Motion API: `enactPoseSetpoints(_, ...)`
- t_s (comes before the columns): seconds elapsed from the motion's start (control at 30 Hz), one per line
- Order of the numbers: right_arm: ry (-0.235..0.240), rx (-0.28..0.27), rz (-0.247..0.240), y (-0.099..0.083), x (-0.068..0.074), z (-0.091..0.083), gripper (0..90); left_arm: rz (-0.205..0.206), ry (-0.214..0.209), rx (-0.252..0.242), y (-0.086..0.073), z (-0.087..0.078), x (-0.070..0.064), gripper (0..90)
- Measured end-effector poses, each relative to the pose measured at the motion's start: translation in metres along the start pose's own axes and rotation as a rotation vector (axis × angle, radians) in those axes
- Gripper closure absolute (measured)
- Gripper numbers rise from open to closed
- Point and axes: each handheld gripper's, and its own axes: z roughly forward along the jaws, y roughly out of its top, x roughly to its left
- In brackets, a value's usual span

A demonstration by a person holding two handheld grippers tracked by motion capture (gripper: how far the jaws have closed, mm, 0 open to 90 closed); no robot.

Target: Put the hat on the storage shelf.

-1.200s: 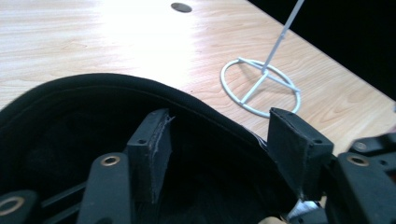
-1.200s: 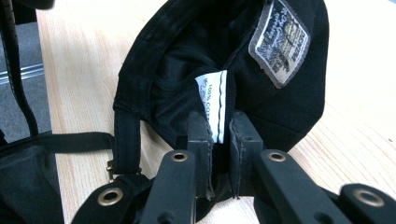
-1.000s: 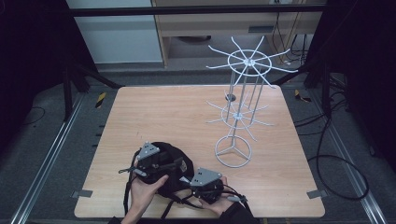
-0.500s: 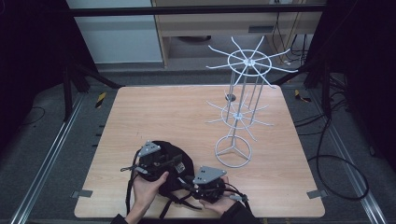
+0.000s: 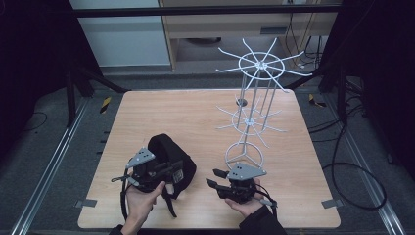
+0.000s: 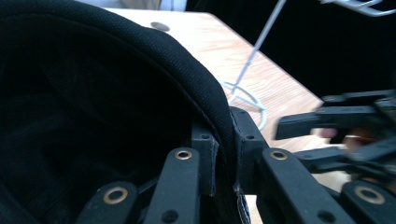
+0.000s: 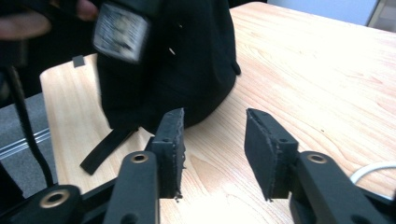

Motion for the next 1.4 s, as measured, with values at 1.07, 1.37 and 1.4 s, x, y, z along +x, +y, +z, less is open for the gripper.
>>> enactPoseSetpoints(1.07, -0.008, 0.028, -0.187, 0.031, 0.027, 0.022, 86.1, 0.179, 0.008, 0.007, -0.006, -0.025, -0.007, 77.2)
enactPoseSetpoints(1.37, 0.007, 0.118, -0.241, 0.04, 0.052, 0.057, 85.9, 0.119, 0.121, 0.041, -0.028, -0.046, 0.031, 63.5)
enactPoseSetpoints(1.4, 0.011, 0.122, -0.241, 0.041, 0.054, 0.061, 85.8, 0.119, 0.121, 0.041, -0.028, -0.046, 0.031, 60.7)
